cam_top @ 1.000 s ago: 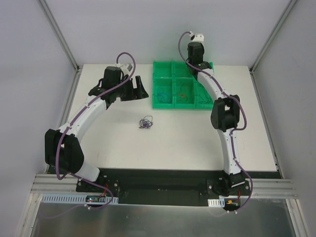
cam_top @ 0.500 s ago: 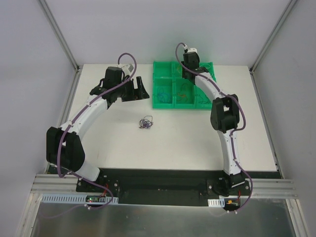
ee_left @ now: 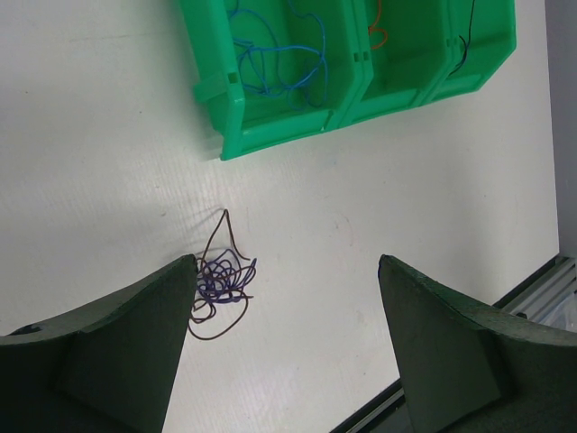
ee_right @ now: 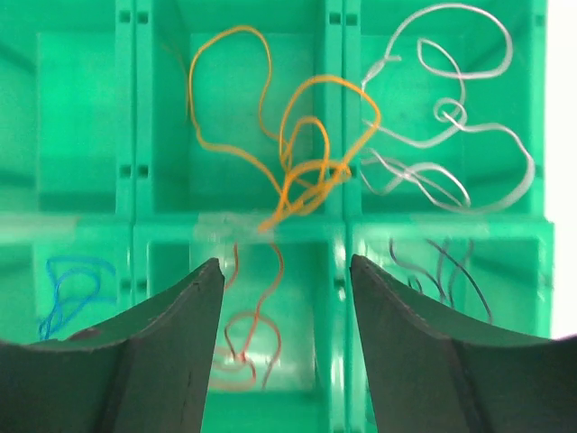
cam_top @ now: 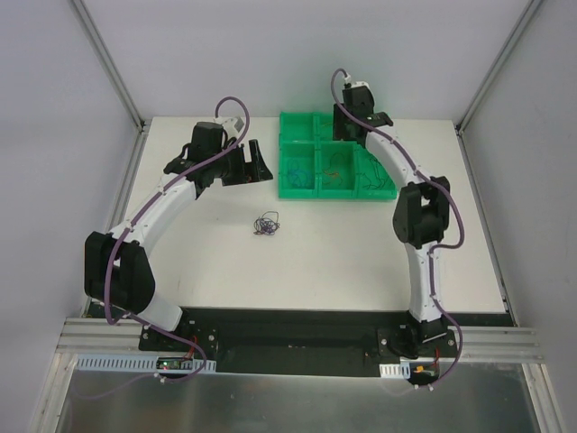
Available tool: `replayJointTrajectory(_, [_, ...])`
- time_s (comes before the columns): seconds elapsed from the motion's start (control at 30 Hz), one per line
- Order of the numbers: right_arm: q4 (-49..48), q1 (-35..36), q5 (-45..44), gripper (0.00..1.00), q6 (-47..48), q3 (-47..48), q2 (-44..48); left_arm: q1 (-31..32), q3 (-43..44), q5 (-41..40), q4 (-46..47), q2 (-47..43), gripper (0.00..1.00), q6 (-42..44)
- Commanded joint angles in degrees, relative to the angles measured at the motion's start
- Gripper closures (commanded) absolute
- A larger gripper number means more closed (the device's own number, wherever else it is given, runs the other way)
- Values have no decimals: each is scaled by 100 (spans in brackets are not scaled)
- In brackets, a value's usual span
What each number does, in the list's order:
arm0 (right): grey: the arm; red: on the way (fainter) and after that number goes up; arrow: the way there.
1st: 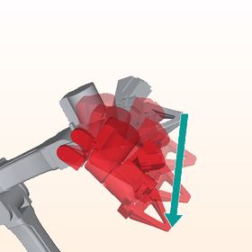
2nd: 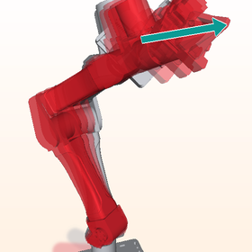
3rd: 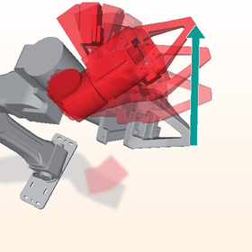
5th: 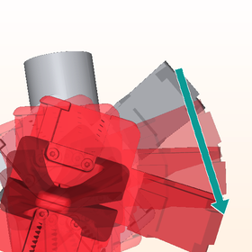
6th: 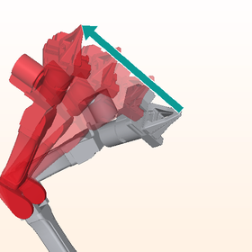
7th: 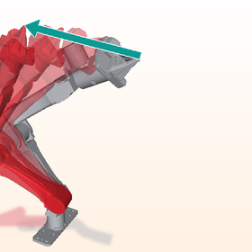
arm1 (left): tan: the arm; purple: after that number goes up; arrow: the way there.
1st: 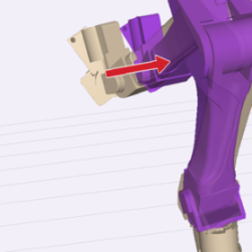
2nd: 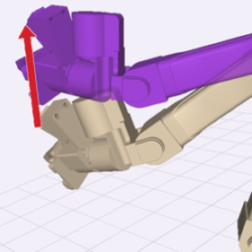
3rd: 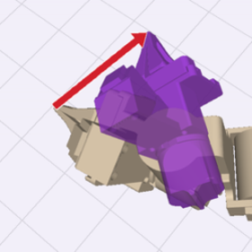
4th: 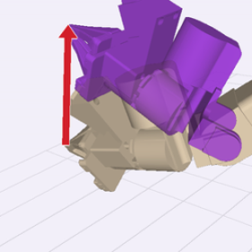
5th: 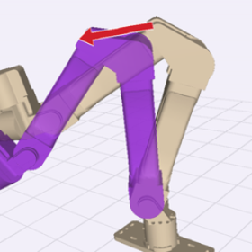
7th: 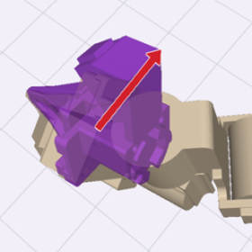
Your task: Untangle the cables
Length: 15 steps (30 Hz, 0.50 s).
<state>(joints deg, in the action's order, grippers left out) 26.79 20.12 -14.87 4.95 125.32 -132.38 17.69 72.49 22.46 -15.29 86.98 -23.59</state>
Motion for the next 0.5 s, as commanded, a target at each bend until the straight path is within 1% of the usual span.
replayJointTrajectory(0.0, [354,264,28,37,-99,-830,1624,59,11,171,158,-146,19,-101])
replayJointTrajectory(0.07, [162,413,220,36,-239,-1682,2178,59,2,189,167,-146,19,-119])
replayJointTrajectory(0.17, [-365,755,774,34,-477,-3140,2908,59,2,215,184,-155,19,-154])
replayJointTrajectory(0.2, [-506,870,984,34,-817,-3615,3128,59,2,215,184,-164,20,-154])
replayJointTrajectory(0.27, [-1278,1142,1773,33,-1179,-4433,3445,59,-7,224,193,-190,19,-163])
replayJointTrajectory(0.33, [-1736,1519,2128,33,-1425,-4927,3552,50,-24,250,210,-216,19,-198])
replayJointTrajectory(0.47, [-2221,2346,2050,30,-1523,-5350,3456,41,-94,487,342,-208,20,-417])
